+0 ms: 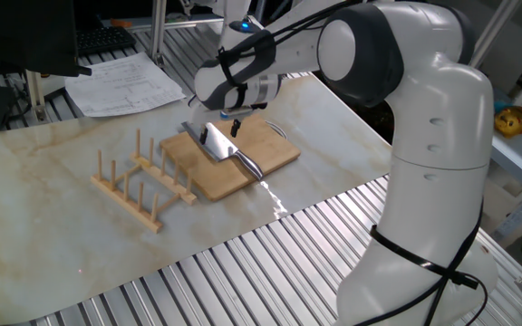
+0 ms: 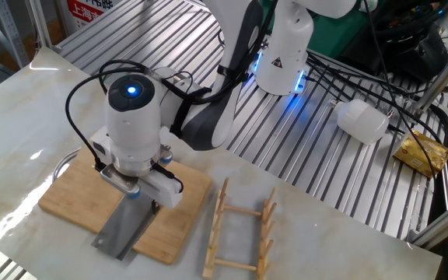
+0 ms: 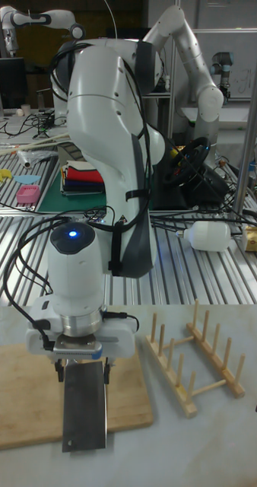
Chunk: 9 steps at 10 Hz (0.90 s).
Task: Put the knife on the cutting board
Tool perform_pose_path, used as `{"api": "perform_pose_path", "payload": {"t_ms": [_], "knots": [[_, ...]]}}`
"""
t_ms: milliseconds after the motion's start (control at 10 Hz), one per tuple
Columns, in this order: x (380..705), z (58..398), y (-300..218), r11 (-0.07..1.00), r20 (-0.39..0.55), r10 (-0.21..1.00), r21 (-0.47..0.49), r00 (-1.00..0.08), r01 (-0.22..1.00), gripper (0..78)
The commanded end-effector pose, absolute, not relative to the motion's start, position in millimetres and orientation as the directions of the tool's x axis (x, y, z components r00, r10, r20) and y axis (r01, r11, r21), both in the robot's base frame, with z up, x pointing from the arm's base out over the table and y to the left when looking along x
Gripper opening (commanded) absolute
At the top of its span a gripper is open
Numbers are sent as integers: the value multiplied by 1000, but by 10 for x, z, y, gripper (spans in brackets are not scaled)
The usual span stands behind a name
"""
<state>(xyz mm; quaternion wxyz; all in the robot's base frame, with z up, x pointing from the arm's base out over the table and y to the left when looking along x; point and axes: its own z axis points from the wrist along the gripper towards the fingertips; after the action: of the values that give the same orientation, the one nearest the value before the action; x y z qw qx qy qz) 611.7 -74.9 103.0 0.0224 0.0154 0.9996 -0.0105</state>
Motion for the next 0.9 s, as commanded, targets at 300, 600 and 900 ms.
{"api": "perform_pose_path", "payload": {"t_ms": [300, 600, 900], "knots": [[6102, 1565, -760, 998, 16, 41, -44, -999, 41, 774], [6035, 1938, -648, 998, 26, 42, -44, -999, 40, 774], [5999, 2121, -433, 996, 34, 73, -52, -997, 71, 774]]}}
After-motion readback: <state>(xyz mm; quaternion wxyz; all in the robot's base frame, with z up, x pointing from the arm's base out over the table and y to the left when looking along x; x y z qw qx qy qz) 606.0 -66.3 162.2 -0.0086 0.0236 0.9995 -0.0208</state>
